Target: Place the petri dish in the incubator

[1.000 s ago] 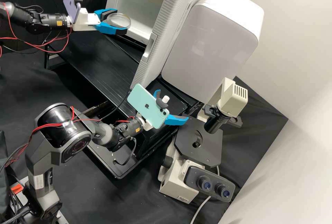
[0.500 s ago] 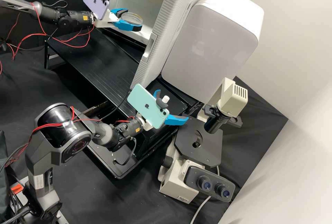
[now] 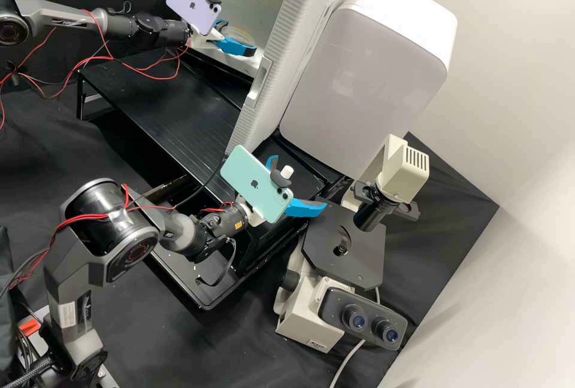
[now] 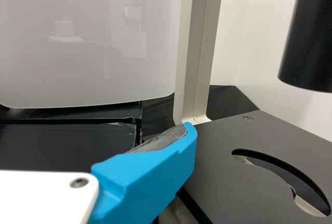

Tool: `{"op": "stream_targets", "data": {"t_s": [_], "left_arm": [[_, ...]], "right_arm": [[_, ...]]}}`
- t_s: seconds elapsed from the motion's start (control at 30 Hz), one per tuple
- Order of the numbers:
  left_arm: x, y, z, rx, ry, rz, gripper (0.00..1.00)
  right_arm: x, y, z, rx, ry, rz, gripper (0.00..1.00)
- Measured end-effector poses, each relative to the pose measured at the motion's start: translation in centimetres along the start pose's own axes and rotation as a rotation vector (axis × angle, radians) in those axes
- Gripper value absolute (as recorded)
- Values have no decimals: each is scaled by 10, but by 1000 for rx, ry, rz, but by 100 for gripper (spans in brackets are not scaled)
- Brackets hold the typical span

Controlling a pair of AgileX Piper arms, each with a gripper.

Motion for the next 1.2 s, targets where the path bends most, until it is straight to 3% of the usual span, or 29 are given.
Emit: {"op": "stream_targets", "data": {"t_s": [0.1, 0.27, 0.47, 0.7, 0.97, 1.2], "left_arm": [[9, 2, 3, -39, -3, 1, 0], [21, 2, 8, -60, -14, 22, 0], [32, -2, 13, -58, -24, 37, 0], [44, -15, 12, -48, -17, 28, 0], [45, -17, 11, -36, -8, 25, 0], [49, -21, 8, -3, 0, 24, 0]], "right_arm": [[0, 0, 0, 0, 0, 0, 100], [0, 0, 0, 0, 0, 0, 100], [0, 0, 0, 0, 0, 0, 100], [0, 0, 0, 0, 0, 0, 100], [0, 0, 0, 0, 0, 0, 100], [0, 0, 0, 0, 0, 0, 100]]}}
